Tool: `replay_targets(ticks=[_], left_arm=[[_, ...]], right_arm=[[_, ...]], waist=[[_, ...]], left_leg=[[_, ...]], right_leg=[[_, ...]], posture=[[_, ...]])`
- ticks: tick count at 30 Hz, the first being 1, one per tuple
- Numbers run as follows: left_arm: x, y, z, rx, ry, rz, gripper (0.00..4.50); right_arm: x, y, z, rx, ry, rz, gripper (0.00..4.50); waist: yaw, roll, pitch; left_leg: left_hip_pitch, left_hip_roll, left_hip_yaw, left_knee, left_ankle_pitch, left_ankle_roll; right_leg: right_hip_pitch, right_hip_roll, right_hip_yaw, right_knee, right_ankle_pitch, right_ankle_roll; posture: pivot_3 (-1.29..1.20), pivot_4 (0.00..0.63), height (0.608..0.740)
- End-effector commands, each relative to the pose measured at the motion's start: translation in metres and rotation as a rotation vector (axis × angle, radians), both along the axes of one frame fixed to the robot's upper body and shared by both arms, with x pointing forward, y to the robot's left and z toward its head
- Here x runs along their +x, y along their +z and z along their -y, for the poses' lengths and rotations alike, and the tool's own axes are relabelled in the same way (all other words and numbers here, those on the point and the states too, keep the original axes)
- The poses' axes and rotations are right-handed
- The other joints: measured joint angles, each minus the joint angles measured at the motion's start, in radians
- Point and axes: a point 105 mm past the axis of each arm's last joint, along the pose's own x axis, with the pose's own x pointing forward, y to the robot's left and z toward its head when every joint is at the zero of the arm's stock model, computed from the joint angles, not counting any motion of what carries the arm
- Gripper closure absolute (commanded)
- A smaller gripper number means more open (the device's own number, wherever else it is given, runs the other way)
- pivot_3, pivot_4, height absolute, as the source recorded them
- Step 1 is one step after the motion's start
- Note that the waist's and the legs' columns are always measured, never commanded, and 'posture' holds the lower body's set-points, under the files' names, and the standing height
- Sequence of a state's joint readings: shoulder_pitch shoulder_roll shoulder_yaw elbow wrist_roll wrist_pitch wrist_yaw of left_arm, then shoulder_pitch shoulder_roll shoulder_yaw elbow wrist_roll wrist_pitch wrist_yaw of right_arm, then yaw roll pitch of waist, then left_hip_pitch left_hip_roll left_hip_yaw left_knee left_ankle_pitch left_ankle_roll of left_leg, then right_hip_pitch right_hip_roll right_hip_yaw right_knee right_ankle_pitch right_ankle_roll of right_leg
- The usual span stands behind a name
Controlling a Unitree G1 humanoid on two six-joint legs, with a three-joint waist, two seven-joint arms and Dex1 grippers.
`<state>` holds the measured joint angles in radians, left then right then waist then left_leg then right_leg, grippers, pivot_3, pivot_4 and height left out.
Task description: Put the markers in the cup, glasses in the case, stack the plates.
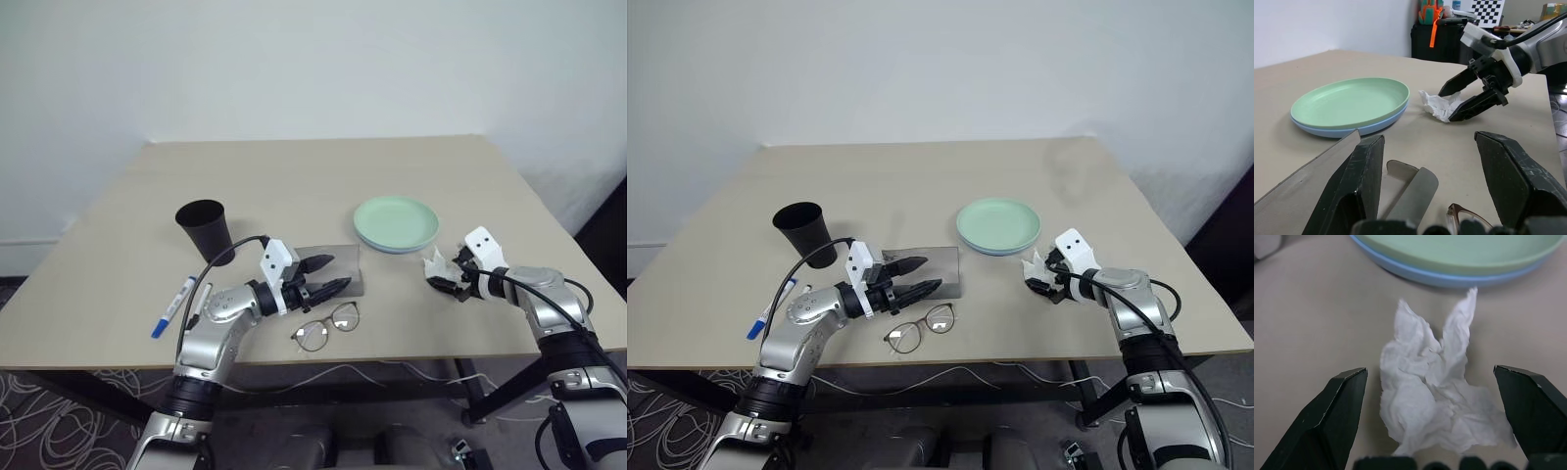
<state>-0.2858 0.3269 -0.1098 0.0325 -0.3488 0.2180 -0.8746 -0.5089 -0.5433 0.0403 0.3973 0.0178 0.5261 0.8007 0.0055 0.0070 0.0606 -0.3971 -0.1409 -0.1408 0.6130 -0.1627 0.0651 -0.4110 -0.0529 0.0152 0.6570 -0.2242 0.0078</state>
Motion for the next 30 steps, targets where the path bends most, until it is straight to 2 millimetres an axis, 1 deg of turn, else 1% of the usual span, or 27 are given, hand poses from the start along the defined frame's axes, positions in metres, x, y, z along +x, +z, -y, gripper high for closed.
replay_targets(ticks=[1,3,4,8,9,11,14,15,16,20,23,24,27,30], left_arm=[[0.002,0.015,0.003,-0.005,-0.011,0.063,1.4],[0.002,0.015,0.002,-0.004,-0.008,0.063,1.4],[0.002,0.015,0.002,-0.004,-0.007,0.063,1.4],[0.001,0.014,0.001,-0.004,-0.004,0.064,1.4],[0.001,0.014,0.001,-0.004,-0.003,0.064,1.4],[0.001,0.014,0.001,-0.004,-0.002,0.063,1.4],[0.001,0.014,0.001,-0.004,-0.002,0.063,1.4],[0.001,0.014,0.001,-0.003,-0.002,0.063,1.4],[0.001,0.014,0.0,-0.003,-0.001,0.063,1.4],[0.003,0.014,-0.002,0.003,0.013,0.07,1.4],[0.015,0.013,-0.009,0.035,0.088,0.108,1.4],[0.019,0.013,-0.012,0.042,0.109,0.119,1.4],[0.028,0.014,-0.018,0.056,0.157,0.145,1.4],[0.035,0.014,-0.022,0.067,0.189,0.159,1.4]], right_arm=[[0.008,0.015,-0.005,0.003,0.009,0.04,0.19],[0.009,0.014,-0.006,-0.002,0.013,0.041,0.63],[0.01,0.015,-0.006,-0.002,0.014,0.042,0.93],[0.011,0.015,-0.007,-0.003,0.019,0.045,2.3],[0.011,0.015,-0.007,-0.004,0.02,0.046,2.58],[0.011,0.016,-0.008,-0.005,0.027,0.05,3.35],[0.012,0.02,-0.009,-0.011,0.031,0.065,4.36],[0.014,0.023,-0.008,-0.022,0.034,0.086,4.48],[0.016,0.031,-0.01,-0.022,0.048,0.117,4.48],[0.02,0.053,-0.017,-0.013,0.103,0.194,4.48],[0.034,0.078,-0.024,-0.014,0.117,0.282,4.48],[0.039,0.083,-0.026,-0.012,0.119,0.3,4.48],[0.053,0.089,-0.036,-0.008,0.127,0.326,4.48],[0.07,0.088,-0.05,-0.013,0.13,0.339,4.48]], waist=[[0.0,0.0,0.0],[0.0,0.0,0.0],[0.0,0.0,0.0],[0.0,0.0,0.0],[0.0,0.0,0.0],[0.0,0.0,0.0],[0.0,0.0,0.0],[0.0,0.0,0.0],[0.0,0.0,0.0],[0.0,0.0,0.0],[-0.004,0.0,0.001],[-0.005,0.0,0.001],[-0.004,-0.001,0.0],[-0.004,-0.001,0.0]], left_leg=[[0.0,0.0,0.0,0.0,0.0,0.0],[0.0,0.0,0.0,0.0,0.0,0.0],[0.0,0.0,0.0,0.0,0.0,0.0],[0.0,0.0,0.0,0.0,0.0,0.0],[0.0,0.0,0.0,0.0,0.0,0.0],[0.0,0.0,0.0,0.0,0.0,0.0],[0.0,0.0,0.0,0.0,0.0,0.0],[-0.001,0.0,0.0,0.0,0.0,0.0],[-0.001,0.0,0.0,0.0,0.0,0.0],[-0.001,0.0,0.0,0.0,0.0,0.0],[-0.001,0.0,0.0,0.0,0.0,0.0],[-0.001,0.0,0.0,0.0,0.0,0.0],[0.0,0.0,-0.001,0.0,0.0,0.0],[0.0,0.0,-0.002,0.0,0.0,0.0]], right_leg=[[0.0,0.0,0.0,0.0,0.0,0.0],[0.0,0.0,0.0,0.0,0.0,0.0],[0.0,0.0,0.0,0.0,0.0,0.0],[0.0,0.0,-0.001,0.0,0.0,0.0],[0.0,0.0,-0.001,0.0,0.0,0.0],[0.0,0.0,-0.001,0.0,0.0,0.0],[0.0,0.0,-0.001,-0.001,0.0,0.001],[0.0,0.0,-0.001,-0.001,0.0,0.001],[0.0,0.0,-0.001,-0.001,0.0,0.001],[0.0,0.0,-0.001,-0.001,0.0,0.001],[0.0,0.0,-0.001,-0.001,0.0,0.001],[0.0,0.0,-0.001,-0.001,0.0,0.001],[0.0,0.0,-0.002,0.0,0.0,0.001],[0.001,0.0,-0.003,-0.001,0.0,0.001]], posture=[[0.0,0.0,0.738],[0.0,0.0,0.738],[0.0,0.0,0.738],[0.0,0.0,0.738],[0.0,0.0,0.738],[0.0,0.0,0.738],[0.0,0.0,0.738],[0.0,0.0,0.738],[0.0,0.0,0.738],[0.0,0.0,0.738],[0.0,0.0,0.738],[0.0,0.0,0.738],[0.0,0.0,0.738],[0.0,0.0,0.738]])
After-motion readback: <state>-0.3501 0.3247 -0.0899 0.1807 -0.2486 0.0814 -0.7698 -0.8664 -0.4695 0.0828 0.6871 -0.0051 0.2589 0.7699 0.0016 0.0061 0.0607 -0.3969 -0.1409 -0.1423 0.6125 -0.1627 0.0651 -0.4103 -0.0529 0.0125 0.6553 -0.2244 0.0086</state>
